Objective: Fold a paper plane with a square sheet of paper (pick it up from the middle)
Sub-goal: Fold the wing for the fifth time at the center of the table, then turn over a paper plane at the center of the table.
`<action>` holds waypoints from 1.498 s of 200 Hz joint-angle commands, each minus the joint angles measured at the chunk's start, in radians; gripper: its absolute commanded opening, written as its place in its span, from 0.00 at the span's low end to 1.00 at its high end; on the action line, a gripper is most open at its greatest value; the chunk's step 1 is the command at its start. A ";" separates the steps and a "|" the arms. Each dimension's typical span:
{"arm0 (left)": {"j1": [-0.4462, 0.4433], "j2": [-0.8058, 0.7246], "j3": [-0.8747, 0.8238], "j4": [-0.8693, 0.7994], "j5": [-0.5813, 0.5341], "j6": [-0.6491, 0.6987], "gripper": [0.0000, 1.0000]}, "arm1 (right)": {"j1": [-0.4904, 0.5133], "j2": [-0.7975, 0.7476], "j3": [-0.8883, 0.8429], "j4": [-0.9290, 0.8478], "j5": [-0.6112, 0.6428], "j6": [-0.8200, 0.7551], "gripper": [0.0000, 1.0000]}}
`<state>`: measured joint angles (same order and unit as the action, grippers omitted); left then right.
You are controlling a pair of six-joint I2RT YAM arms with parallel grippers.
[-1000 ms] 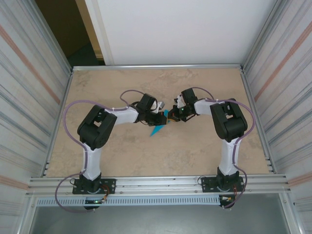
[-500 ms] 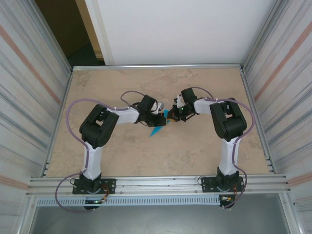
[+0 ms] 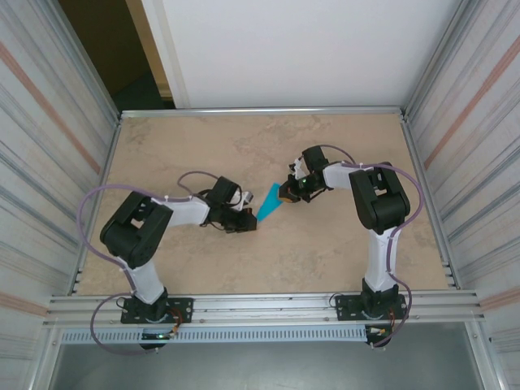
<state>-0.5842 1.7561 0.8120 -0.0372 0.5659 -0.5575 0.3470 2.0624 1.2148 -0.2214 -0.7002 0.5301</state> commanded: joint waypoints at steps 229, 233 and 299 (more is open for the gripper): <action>0.256 -0.468 -0.031 -0.221 -0.291 0.123 0.96 | 0.309 -0.158 0.150 -0.375 0.814 0.585 0.67; 0.256 -0.468 -0.031 -0.218 -0.285 0.123 0.96 | 0.310 -0.154 0.150 -0.376 0.817 0.593 0.67; 0.256 -0.430 -0.024 -0.220 -0.257 0.132 0.96 | 0.325 -0.120 0.175 -0.428 0.795 0.631 0.58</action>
<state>-0.3347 1.3144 0.7902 -0.2428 0.2913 -0.4477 0.6605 1.9377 1.3659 -0.5823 0.0608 1.1156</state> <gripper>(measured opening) 0.963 0.601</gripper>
